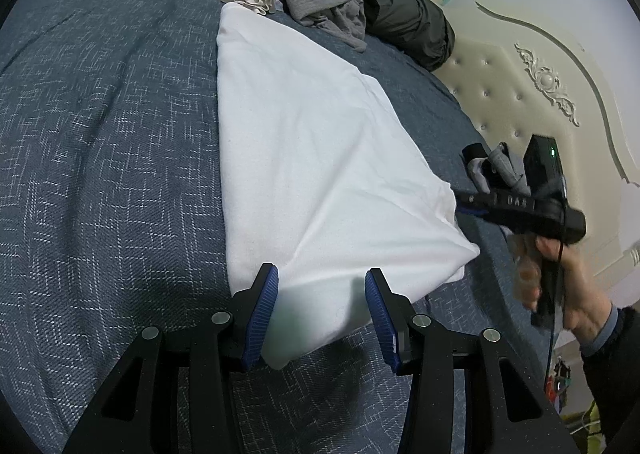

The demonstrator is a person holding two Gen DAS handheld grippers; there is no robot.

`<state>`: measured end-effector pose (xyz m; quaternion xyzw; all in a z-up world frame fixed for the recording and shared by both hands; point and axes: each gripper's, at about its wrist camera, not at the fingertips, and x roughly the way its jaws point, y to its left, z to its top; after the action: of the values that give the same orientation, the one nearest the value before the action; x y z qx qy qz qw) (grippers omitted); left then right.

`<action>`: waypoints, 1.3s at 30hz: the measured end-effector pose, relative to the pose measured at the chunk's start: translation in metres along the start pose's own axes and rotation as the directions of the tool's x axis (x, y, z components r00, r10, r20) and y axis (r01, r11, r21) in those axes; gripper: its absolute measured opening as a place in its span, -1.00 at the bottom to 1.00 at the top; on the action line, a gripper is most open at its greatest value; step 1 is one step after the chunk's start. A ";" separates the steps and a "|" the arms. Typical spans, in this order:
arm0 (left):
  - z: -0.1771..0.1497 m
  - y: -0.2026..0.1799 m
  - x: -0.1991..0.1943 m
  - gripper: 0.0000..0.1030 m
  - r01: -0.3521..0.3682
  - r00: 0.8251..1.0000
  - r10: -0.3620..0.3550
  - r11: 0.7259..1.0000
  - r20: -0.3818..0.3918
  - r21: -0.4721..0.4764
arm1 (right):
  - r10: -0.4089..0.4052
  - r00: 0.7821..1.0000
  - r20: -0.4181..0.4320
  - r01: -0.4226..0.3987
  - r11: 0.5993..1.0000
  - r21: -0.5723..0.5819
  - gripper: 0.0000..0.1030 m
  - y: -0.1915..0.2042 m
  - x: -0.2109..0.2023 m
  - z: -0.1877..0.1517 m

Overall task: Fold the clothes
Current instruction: 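Pinch the folded white shirt edge with the right gripper and straighten it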

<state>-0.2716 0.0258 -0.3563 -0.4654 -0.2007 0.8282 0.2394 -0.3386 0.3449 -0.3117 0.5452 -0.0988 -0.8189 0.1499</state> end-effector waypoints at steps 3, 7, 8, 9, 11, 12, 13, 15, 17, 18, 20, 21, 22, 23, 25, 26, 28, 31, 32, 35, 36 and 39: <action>0.000 0.000 -0.001 -0.05 0.001 1.000 -0.001 1.000 -0.001 -0.003 | 0.012 1.000 -0.019 -0.012 1.000 0.003 -0.59 -0.002 0.004 -0.013; 0.000 0.000 -0.002 -0.05 0.005 1.000 -0.005 1.000 -0.002 -0.005 | 0.047 0.999 0.019 -0.047 0.998 0.030 -0.95 -0.009 0.001 -0.021; 0.000 0.000 -0.002 -0.05 0.006 1.000 -0.006 1.000 -0.002 -0.006 | 0.036 0.999 0.035 -0.037 0.999 0.033 -0.96 -0.010 -0.002 -0.022; 0.000 0.001 -0.002 -0.05 0.006 1.000 -0.006 1.000 -0.003 -0.006 | 0.023 0.998 0.050 -0.025 0.999 0.030 -0.96 -0.009 -0.006 -0.023; 0.000 0.000 -0.002 -0.05 0.006 1.000 -0.006 1.000 -0.003 -0.007 | 0.004 0.998 0.067 -0.005 1.000 0.014 -0.96 -0.005 -0.009 -0.025; 0.000 0.000 -0.002 -0.05 0.006 1.000 -0.006 1.000 -0.003 -0.007 | -0.003 0.997 0.072 0.002 1.000 0.010 -0.96 -0.003 -0.009 -0.025; 0.000 0.000 -0.002 -0.05 0.006 1.000 -0.006 1.000 -0.003 -0.009 | -0.009 0.997 0.074 0.008 1.000 0.010 -0.96 -0.003 -0.008 -0.024; 0.000 0.000 -0.003 -0.05 0.006 1.000 -0.006 1.000 -0.004 -0.013 | -0.020 0.997 0.073 0.018 0.999 0.031 -0.96 -0.006 -0.007 -0.024; 0.000 0.000 -0.004 -0.05 0.008 1.000 -0.008 1.000 -0.006 -0.016 | -0.027 0.997 0.068 0.023 0.998 0.064 -0.97 -0.012 -0.007 -0.027; 0.001 0.000 -0.004 -0.05 0.009 1.000 -0.009 1.000 -0.007 -0.018 | -0.023 0.998 0.060 0.018 0.996 0.085 -0.96 -0.015 -0.008 -0.030; 0.001 0.000 -0.006 -0.04 0.007 1.000 -0.007 1.000 -0.006 -0.020 | -0.015 0.999 0.045 0.009 0.992 0.129 -0.93 -0.021 -0.011 -0.035; 0.001 -0.001 -0.007 -0.02 0.005 1.000 -0.005 1.000 -0.005 -0.020 | 0.003 0.999 0.044 -0.009 0.989 0.144 -0.90 -0.023 -0.012 -0.038; 0.001 -0.002 -0.008 0.01 0.003 1.000 -0.003 1.000 -0.005 -0.021 | 0.030 0.998 0.053 -0.038 0.988 0.149 -0.87 -0.023 -0.017 -0.041; 0.001 -0.003 -0.010 0.03 0.002 1.000 -0.002 1.000 -0.004 -0.022 | 0.038 0.997 0.063 -0.047 0.988 0.149 -0.68 -0.022 -0.022 -0.045; 0.001 -0.004 -0.014 0.13 -0.005 1.000 0.005 1.000 -0.003 -0.027 | 0.055 0.996 0.070 -0.065 0.986 0.151 -0.46 -0.019 -0.029 -0.050; 0.001 -0.004 -0.016 0.16 -0.013 1.000 0.013 0.999 -0.001 -0.030 | 0.069 0.995 0.072 -0.079 0.985 0.153 -0.44 -0.017 -0.031 -0.052; 0.000 -0.001 -0.021 0.26 -0.037 0.999 0.037 0.998 0.002 -0.041 | 0.089 0.994 0.070 -0.099 0.983 0.153 -0.44 -0.014 -0.034 -0.056; -0.002 0.007 -0.022 0.26 -0.041 0.999 0.040 0.997 -0.009 -0.061 | 0.083 0.995 0.045 -0.088 0.988 0.127 -0.55 -0.006 -0.029 -0.062; -0.003 0.009 -0.021 0.26 -0.041 0.999 0.040 0.997 -0.015 -0.065 | 0.081 0.996 0.043 -0.085 0.989 0.119 -0.87 -0.005 -0.028 -0.064; -0.007 0.014 -0.017 0.23 -0.027 0.999 0.024 0.997 -0.036 -0.075 | 0.075 0.996 0.048 -0.080 0.991 0.103 -0.95 -0.004 -0.031 -0.072; -0.008 0.017 -0.015 0.05 -0.014 0.999 0.010 0.996 -0.044 -0.084 | 0.075 0.996 0.057 -0.081 0.992 0.097 -0.95 -0.003 -0.034 -0.073; -0.011 0.020 -0.010 -0.38 0.018 0.998 -0.024 0.996 -0.065 -0.085 | 0.078 0.994 0.079 -0.086 0.991 0.100 -0.96 -0.008 -0.043 -0.080</action>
<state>-0.2619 0.0054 -0.3662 -0.5001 -0.2322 0.8004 0.2350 -0.2510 0.3678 -0.3083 0.5165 -0.1689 -0.8258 0.1510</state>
